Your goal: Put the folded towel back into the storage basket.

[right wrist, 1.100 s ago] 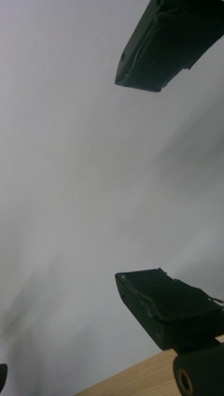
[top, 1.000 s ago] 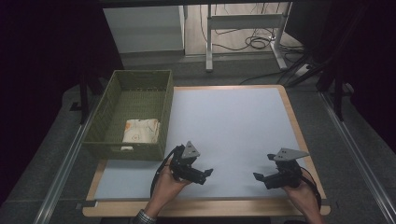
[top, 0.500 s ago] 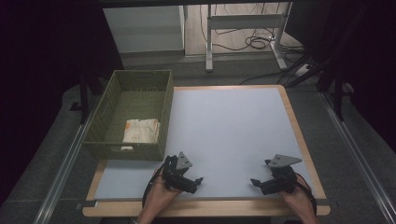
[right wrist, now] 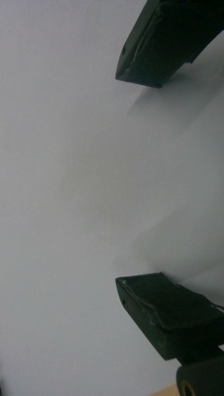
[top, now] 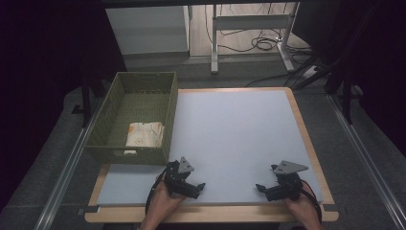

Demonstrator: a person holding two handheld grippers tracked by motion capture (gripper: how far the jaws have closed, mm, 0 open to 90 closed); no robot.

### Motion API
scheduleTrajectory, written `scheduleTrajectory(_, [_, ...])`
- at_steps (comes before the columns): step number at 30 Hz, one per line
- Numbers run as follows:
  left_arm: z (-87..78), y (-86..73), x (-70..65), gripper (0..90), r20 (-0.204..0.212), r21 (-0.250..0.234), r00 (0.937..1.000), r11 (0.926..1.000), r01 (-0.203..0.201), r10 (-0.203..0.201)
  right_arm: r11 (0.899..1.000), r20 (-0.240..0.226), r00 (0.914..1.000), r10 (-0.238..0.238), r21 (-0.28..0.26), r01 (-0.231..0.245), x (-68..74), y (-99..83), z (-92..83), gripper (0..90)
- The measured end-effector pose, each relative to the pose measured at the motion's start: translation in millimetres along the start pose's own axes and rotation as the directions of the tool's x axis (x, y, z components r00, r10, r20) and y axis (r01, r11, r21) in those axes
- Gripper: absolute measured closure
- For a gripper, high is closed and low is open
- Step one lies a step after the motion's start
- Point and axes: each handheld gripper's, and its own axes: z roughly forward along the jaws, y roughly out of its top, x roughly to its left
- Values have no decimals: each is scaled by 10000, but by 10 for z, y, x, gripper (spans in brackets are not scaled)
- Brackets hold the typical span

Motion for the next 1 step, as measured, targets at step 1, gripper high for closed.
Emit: scheduleTrajectory(1, [0,0,-2,0,-9,-4,10000,10000,-13,13,10000,10,10000,9,-20,-8,2,-2,0,31])
